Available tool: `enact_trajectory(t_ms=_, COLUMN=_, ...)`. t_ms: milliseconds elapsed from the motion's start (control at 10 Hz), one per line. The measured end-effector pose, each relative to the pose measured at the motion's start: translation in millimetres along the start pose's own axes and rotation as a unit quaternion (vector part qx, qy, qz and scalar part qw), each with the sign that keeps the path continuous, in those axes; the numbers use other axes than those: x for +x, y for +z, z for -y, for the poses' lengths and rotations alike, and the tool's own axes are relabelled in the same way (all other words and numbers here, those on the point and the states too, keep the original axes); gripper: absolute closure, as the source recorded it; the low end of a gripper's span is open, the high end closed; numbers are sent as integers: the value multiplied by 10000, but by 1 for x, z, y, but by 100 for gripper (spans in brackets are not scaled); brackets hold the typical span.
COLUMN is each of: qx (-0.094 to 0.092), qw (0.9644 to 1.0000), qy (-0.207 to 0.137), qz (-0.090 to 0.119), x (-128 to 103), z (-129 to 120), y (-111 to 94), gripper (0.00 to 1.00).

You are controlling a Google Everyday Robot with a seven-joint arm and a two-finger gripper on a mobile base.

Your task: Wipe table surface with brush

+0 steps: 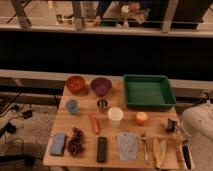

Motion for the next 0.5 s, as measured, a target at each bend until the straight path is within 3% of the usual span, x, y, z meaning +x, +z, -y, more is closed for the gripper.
enact_trajectory(t_ms=500, qx=-100, qw=9998, qy=-152, qz=-30, x=3, z=-16, y=-1, gripper=97)
